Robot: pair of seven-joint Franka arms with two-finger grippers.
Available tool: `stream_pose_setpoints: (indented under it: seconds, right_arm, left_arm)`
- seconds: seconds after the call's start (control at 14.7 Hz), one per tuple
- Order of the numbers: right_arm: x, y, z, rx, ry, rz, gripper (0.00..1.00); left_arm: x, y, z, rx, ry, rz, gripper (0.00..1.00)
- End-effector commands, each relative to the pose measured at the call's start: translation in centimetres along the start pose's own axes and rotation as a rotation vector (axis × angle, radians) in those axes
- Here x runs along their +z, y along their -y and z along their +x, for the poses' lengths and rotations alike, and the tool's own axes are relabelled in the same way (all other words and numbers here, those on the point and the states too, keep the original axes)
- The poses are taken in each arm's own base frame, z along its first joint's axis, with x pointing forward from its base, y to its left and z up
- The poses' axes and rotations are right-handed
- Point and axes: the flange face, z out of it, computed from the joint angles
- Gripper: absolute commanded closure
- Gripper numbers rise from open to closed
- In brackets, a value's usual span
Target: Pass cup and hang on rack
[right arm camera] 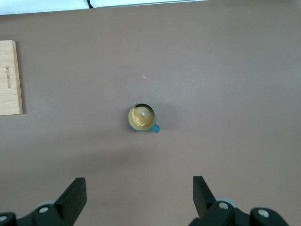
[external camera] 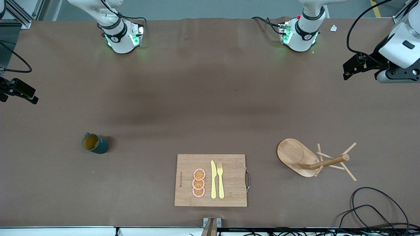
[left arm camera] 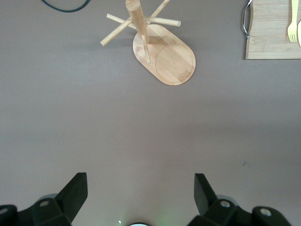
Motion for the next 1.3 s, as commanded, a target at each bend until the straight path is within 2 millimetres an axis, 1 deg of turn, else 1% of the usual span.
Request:
stream_pose_setpoints:
  seconds: [0.0,0.2,0.27,0.41,0.48,0.55,0.61,0.68,0.75,0.89,0.95,1.02,1.09,1.23]
  right_arm:
    - [-0.1,-0.2,-0.4,0.019,-0.001,-0.002,0.0]
    - [-0.2,-0.1,-0.4,0.016,-0.005,-0.003,0.0]
    - [-0.1,-0.5,-0.3,0.023,-0.001,-0.004,0.0]
    - [0.2,-2.1,-0.3,0.051,0.005,-0.005,0.0]
    - [0.8,-2.2,-0.1,0.052,0.018,-0.005,0.0]
    - [2.1,-2.2,0.4,0.051,0.039,-0.005,0.0]
    - [3.6,-2.0,0.9,0.048,0.062,-0.005,0.0]
    - [5.2,-1.4,1.5,0.038,0.089,-0.004,0.0]
    - [7.3,-0.6,2.3,0.026,0.115,-0.003,0.0]
    - [12.0,2.1,3.7,-0.017,0.18,-0.002,0.0]
    - [14.5,3.2,4.6,-0.032,0.18,-0.003,0.0]
    - [16.0,4.1,5.7,-0.039,0.14,0.0,0.0]
    - [18.5,4.4,6.4,-0.041,0.133,-0.001,0.0]
    - [24.0,4.2,7.6,-0.033,0.147,0.002,0.0]
  left_arm:
    - [-0.7,0.2,-0.3,-0.003,-0.005,0.019,0.0]
    - [-0.6,0.9,-0.2,-0.014,-0.003,0.019,0.0]
    - [-0.6,1.0,-0.2,-0.017,-0.003,0.019,0.0]
    - [-0.6,1.0,-0.1,-0.015,-0.003,0.017,0.0]
    - [-0.6,0.9,-0.1,-0.014,-0.003,0.017,0.0]
    - [-0.6,1.0,-0.1,-0.014,-0.003,0.017,0.0]
    - [-0.5,1.0,-0.1,-0.011,-0.001,0.017,0.0]
    - [-0.6,1.0,-0.1,-0.017,-0.004,0.017,0.0]
    - [-0.6,0.8,-0.1,-0.026,-0.003,0.017,0.0]
    - [-0.6,0.8,-0.1,-0.026,-0.006,0.018,0.0]
    - [-0.5,0.9,-0.1,-0.028,-0.003,0.018,0.0]
    - [-0.4,0.8,-0.1,-0.025,0.0,0.019,0.0]
    - [-0.4,0.8,-0.2,-0.025,0.001,0.019,0.0]
    - [-0.4,0.7,-0.2,-0.022,0.001,0.019,0.0]
